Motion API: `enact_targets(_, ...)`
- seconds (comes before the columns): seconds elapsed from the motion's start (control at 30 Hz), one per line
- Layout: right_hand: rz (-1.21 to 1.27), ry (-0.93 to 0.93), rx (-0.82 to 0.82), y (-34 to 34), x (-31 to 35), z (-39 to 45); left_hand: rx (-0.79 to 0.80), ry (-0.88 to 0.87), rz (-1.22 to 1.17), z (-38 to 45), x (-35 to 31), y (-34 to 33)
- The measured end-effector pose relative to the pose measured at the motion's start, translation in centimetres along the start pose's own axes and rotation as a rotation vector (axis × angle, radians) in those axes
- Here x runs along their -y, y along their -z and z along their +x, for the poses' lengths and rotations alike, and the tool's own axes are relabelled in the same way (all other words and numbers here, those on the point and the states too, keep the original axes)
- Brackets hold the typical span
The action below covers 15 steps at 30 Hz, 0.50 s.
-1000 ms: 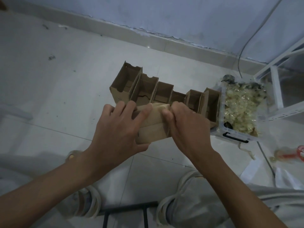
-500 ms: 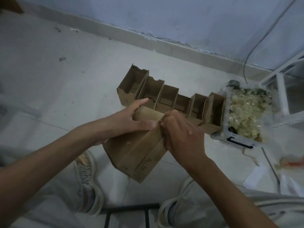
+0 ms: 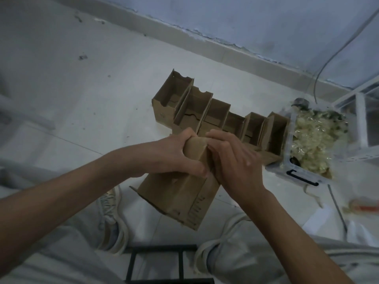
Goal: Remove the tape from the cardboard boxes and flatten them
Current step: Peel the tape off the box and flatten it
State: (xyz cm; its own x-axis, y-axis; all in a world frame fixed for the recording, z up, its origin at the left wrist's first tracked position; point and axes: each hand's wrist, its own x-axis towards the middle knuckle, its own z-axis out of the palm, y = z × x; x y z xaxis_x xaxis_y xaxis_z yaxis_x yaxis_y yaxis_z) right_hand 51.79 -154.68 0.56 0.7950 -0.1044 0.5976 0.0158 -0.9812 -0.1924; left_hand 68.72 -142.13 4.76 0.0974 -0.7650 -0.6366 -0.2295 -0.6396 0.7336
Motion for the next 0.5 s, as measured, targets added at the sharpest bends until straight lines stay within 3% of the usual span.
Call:
enact_targets(0.1,0.103,-0.068,0.029,-0.3,0.0,0.0,0.010,0.012,-0.006,-0.1,0.0,0.1)
enact_targets(0.4,0.294,-0.610,-0.028,-0.8,3.2,1.4,-0.023,0.050,-0.060,-0.3,0.8,-0.6)
enact_targets(0.5,0.382,-0.707,0.011,-0.4,3.9,2.1,-0.040,0.055,-0.030,-0.4,0.6,0.1)
